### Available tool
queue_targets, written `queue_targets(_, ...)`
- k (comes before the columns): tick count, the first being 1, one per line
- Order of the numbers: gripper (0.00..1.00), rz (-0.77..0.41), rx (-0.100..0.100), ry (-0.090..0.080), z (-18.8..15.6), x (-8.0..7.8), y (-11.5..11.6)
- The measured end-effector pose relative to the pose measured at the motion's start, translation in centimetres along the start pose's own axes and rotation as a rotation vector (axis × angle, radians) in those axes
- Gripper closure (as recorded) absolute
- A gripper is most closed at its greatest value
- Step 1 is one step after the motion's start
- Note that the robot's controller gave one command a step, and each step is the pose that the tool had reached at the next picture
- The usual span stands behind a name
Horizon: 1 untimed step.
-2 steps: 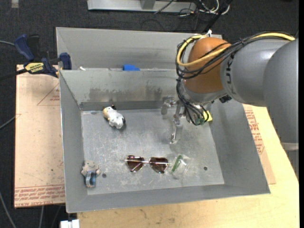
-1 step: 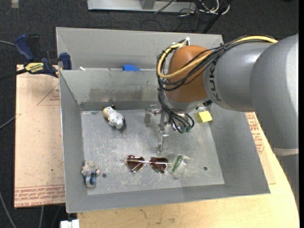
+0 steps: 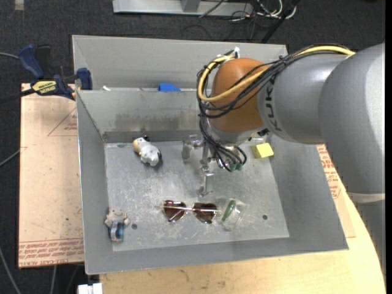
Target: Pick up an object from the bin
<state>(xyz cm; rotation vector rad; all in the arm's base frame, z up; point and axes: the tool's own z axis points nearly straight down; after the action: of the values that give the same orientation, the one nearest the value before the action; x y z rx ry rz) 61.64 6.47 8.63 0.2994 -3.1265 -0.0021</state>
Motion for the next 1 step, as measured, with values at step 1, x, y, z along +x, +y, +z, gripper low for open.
queue_targets(1, 0.00, -0.106, 0.000, -0.002, 1.26, -0.54, 1.35)
